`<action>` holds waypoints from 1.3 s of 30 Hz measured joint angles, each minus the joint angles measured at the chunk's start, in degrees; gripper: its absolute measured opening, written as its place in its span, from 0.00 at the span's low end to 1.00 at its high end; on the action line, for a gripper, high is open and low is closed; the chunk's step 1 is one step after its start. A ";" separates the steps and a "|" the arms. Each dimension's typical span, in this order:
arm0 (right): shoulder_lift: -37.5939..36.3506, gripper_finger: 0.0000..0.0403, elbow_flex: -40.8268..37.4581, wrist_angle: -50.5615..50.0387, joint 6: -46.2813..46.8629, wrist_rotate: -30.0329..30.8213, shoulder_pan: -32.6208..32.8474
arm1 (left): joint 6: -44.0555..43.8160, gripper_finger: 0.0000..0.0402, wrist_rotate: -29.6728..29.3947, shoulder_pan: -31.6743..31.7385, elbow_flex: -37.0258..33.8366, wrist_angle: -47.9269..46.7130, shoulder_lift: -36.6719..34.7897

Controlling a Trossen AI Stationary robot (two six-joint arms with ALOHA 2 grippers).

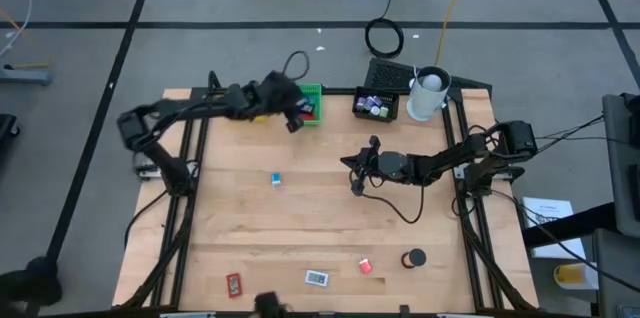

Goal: Pick & Place Office items
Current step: Put the blue digital timer in green bin

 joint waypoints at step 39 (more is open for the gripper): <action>0.00 0.01 0.00 0.01 -0.37 -0.01 0.00 | 15.89 0.53 -1.90 4.64 12.83 -7.50 11.90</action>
